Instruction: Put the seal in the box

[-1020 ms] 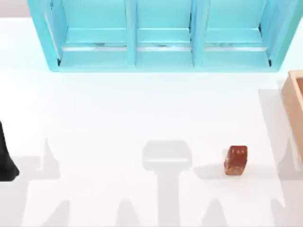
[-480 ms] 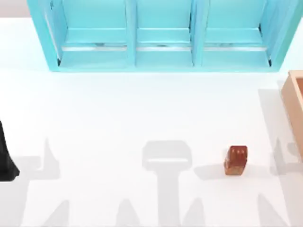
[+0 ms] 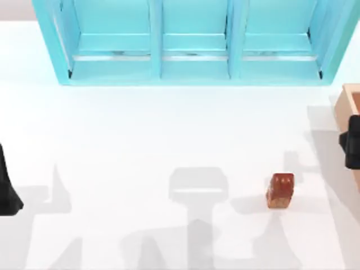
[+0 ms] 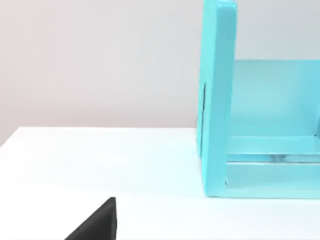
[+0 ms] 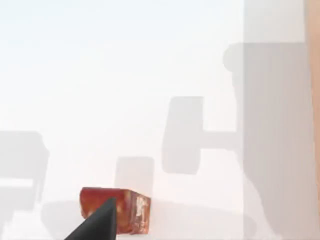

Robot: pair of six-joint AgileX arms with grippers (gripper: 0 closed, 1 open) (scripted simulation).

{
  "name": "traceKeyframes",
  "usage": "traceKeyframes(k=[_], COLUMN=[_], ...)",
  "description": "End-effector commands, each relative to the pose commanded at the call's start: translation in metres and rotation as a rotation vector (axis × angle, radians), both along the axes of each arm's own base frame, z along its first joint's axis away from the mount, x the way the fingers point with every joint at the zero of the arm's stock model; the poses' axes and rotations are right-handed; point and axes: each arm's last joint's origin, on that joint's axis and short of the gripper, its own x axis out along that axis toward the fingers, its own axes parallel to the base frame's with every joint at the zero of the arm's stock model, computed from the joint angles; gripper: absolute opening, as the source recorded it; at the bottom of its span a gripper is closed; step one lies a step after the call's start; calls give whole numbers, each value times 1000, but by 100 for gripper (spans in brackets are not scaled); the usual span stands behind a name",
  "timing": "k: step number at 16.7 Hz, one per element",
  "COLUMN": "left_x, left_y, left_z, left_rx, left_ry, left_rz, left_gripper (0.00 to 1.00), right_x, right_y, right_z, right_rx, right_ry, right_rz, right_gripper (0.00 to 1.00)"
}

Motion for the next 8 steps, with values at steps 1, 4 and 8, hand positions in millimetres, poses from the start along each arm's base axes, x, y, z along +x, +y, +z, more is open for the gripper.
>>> traceKeyframes(k=[1,4,8], left_x=[0,0,0], left_y=[0,0,0], left_z=[0,0,0], left_rx=[0,0,0], left_ry=[0,0,0], left_rz=[0,0,0], left_gripper=[100,100,100], right_x=[11,44,79], right_y=[9,39,81], right_z=[3,4,-10], right_rx=[-6,-42,-116], right_ry=[76,291,525], right_rz=[5,14,10], right_gripper=[100,100,100])
